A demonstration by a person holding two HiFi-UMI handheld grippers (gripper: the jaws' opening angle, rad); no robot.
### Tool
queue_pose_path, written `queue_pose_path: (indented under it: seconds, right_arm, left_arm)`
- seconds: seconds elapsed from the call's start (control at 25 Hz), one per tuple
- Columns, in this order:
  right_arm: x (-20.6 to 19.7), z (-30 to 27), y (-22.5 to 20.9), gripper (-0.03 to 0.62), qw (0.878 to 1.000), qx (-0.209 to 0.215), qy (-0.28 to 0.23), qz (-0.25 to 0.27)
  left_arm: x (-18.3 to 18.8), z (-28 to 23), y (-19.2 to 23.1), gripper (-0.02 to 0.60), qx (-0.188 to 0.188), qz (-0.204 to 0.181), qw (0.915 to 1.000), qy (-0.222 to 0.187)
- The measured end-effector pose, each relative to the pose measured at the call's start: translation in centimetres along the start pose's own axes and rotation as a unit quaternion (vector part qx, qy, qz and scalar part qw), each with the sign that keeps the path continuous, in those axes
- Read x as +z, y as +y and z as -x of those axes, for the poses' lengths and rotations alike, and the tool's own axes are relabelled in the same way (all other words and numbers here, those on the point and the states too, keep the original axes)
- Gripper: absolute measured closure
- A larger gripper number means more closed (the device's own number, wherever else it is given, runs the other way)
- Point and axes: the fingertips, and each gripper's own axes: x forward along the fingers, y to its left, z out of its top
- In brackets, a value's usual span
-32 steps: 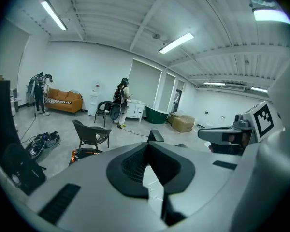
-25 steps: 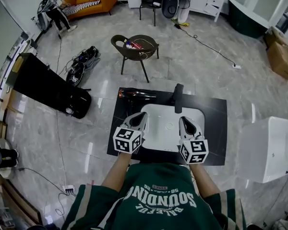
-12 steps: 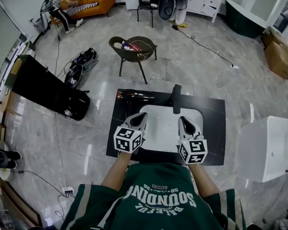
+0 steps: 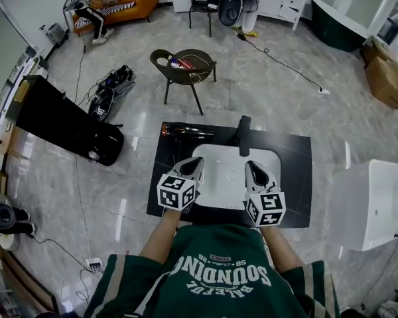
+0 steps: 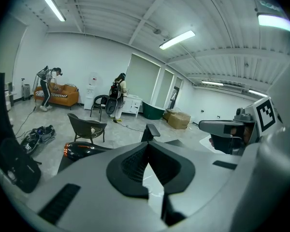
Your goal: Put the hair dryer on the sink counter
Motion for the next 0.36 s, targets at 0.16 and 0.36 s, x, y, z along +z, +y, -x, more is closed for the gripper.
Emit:
queue_pose_path:
  seconds: [0.16, 0.36]
  right_arm:
    - [-0.22, -0.06, 0.21, 0.551, 1.000, 0.003, 0.003, -0.001]
    - [-0.04, -0.22, 0.36, 0.551, 1.000, 0.006, 0.003, -0.002]
  left_arm:
    - [-0.45, -0.22, -0.22, 0.571, -0.007, 0.001, 0.9999, 0.009]
    - [-0.43, -0.35, -0.09, 0.571, -0.008, 0.000, 0.9999, 0.014]
